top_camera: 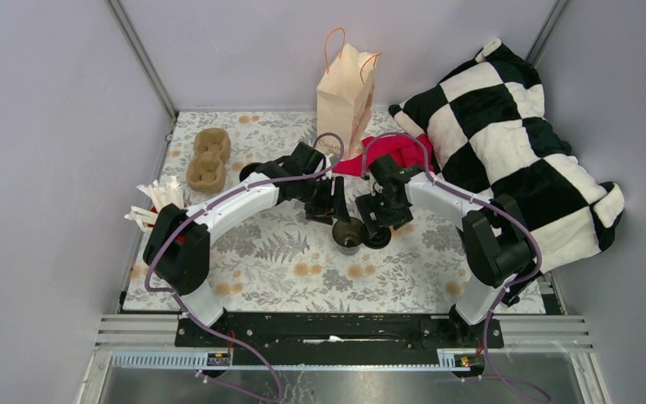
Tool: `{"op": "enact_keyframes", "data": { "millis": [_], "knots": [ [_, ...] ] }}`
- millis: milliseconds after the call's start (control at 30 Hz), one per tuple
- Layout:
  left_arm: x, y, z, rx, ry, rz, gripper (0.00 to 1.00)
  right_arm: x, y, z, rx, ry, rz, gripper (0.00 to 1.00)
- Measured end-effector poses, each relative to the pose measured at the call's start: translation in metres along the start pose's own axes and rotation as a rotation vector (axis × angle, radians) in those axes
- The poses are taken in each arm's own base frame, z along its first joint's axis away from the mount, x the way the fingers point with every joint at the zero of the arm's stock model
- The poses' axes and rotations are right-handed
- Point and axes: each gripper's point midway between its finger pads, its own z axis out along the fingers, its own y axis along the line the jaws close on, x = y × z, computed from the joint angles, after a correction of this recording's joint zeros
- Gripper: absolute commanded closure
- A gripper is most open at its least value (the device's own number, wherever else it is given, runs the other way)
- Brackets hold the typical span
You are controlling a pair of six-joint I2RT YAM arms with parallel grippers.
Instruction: Pack the takeout coffee
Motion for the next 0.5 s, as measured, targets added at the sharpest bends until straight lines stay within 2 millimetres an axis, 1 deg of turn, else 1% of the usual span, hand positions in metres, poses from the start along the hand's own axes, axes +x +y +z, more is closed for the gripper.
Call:
{"op": "enact_keyframes", "data": {
  "millis": [100,300,500],
  "knots": [
    [-0.001,-0.002,0.002,0.010,0.008,0.010,0.42,-0.002,0.006,0.004,0.034,-0.014,-0.037,0.14],
    [-0.001,-0.001,0.002,0.008,0.013,0.011,0.43,-0.004,0.008,0.016,0.100,-0.021,-0.081,0.13],
    [-0.001,0.000,0.002,0.003,0.013,0.010,0.43,-0.006,0.006,0.025,0.140,-0.019,-0.083,0.14]
  ]
}}
